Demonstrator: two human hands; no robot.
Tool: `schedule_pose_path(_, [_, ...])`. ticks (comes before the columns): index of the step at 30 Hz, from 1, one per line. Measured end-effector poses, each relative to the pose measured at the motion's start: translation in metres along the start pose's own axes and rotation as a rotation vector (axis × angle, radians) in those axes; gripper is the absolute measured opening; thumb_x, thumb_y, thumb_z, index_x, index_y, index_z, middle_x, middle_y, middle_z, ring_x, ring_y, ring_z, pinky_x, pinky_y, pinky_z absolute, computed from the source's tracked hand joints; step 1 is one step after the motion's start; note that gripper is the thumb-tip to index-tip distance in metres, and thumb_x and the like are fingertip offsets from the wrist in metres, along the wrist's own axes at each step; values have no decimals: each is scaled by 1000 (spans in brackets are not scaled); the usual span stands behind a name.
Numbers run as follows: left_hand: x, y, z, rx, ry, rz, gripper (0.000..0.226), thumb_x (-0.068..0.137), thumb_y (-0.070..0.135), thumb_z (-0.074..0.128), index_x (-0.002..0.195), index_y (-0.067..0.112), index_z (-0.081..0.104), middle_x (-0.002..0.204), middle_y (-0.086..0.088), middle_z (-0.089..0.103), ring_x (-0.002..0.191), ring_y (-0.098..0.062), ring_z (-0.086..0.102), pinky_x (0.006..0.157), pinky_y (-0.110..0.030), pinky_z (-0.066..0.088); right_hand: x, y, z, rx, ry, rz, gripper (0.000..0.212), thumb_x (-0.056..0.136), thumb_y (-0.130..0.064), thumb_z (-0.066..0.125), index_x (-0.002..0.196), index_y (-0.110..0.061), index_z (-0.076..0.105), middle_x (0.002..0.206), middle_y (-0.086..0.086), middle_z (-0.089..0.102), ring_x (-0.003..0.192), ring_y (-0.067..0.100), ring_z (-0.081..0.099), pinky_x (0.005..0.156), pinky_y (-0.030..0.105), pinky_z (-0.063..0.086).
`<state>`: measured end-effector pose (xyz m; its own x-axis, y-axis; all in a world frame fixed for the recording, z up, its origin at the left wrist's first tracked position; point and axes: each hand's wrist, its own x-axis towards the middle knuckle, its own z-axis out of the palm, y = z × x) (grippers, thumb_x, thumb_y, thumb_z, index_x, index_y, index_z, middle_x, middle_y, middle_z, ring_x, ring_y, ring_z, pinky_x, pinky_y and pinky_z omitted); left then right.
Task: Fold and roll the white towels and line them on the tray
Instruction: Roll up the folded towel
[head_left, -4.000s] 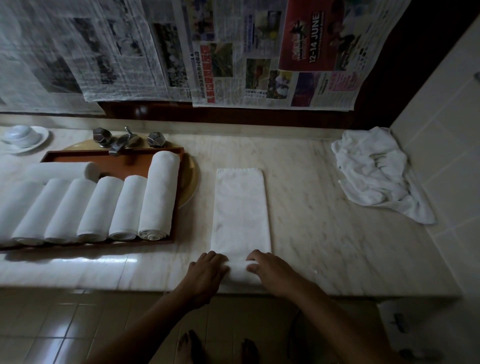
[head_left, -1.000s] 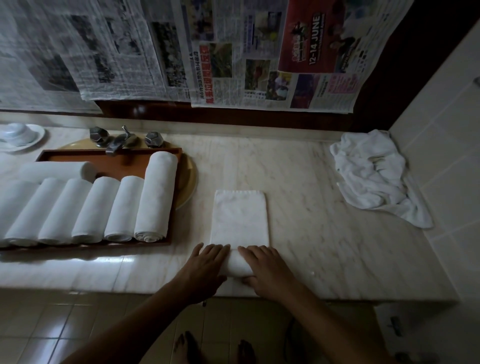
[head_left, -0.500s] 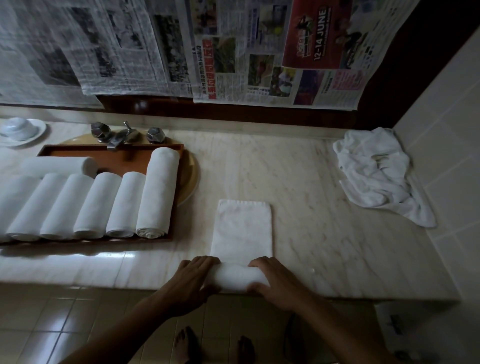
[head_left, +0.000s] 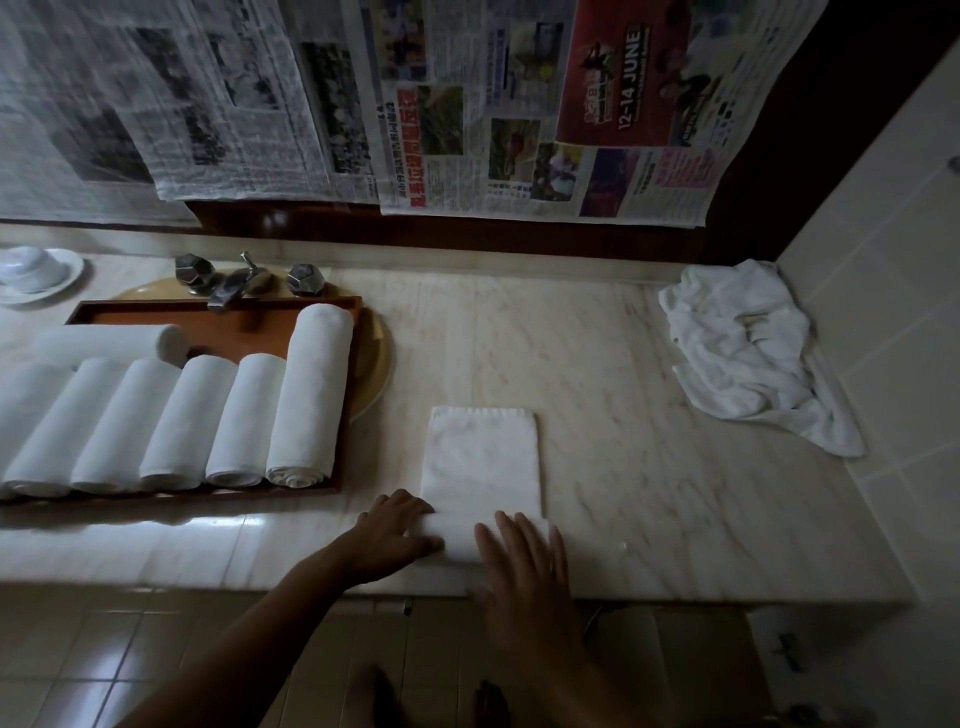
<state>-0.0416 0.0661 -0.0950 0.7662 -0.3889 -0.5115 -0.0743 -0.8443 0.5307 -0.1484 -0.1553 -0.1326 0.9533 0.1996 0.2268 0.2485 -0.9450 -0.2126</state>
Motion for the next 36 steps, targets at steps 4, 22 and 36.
schedule_pose_path(4, [-8,12,7,126,187,58,94,72,82,33,147,28,45,140,2,45,131,-20,43,109,-42,37,1,5,6,-40,-76,-15,64,93,-33,56,154,-19,45,162,9,37,150,33,34,114,62,25])
schedule_pose_path(22, [16,16,9,460,217,307,80,90,64,56,153,19,34,151,-1,47,135,-19,46,118,-41,33,75,31,-28,-82,-454,-50,75,94,-53,59,154,-19,28,145,6,46,129,29,44,112,47,34])
schedule_pose_path(36, [-23,8,31,-147,171,86,71,77,86,25,124,36,44,120,11,52,112,-11,43,100,-39,30,59,34,-44,128,-645,91,47,105,-55,31,138,-26,44,139,0,53,122,22,47,105,45,36])
